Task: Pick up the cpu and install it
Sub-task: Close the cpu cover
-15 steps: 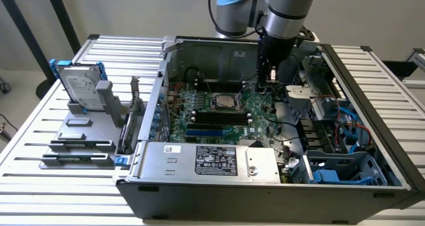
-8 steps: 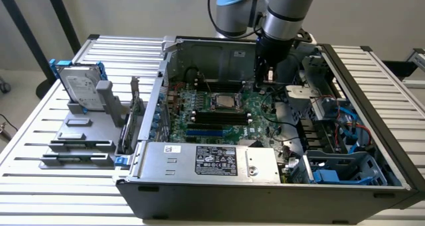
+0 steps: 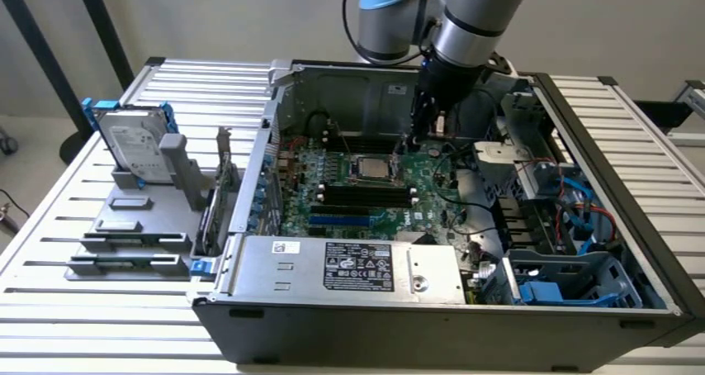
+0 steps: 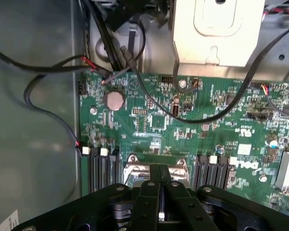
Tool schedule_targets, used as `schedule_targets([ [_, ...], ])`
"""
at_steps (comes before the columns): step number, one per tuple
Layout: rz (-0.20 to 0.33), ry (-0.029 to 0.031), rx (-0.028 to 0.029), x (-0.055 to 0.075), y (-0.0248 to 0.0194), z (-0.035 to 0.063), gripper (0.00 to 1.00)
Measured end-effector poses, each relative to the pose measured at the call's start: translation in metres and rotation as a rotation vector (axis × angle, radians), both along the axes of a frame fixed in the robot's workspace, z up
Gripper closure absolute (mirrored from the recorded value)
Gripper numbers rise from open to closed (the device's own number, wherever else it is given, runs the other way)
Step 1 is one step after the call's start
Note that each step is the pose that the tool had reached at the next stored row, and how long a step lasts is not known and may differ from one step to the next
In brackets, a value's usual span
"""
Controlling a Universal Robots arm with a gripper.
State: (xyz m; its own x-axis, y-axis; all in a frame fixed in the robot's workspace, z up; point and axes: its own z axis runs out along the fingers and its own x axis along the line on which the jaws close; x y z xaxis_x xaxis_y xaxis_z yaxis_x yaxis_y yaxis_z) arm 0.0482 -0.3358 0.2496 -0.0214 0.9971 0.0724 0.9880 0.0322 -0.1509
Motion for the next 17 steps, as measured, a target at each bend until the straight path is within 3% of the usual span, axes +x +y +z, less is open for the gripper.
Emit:
schedule_targets([
  [3,0.003,0.0300,0.0001,-0.003,0.0000,-0.0001,0.89],
  [17,0.037,0.1274,-0.0004,-0.012,0.0000,-0.0018,0.89],
])
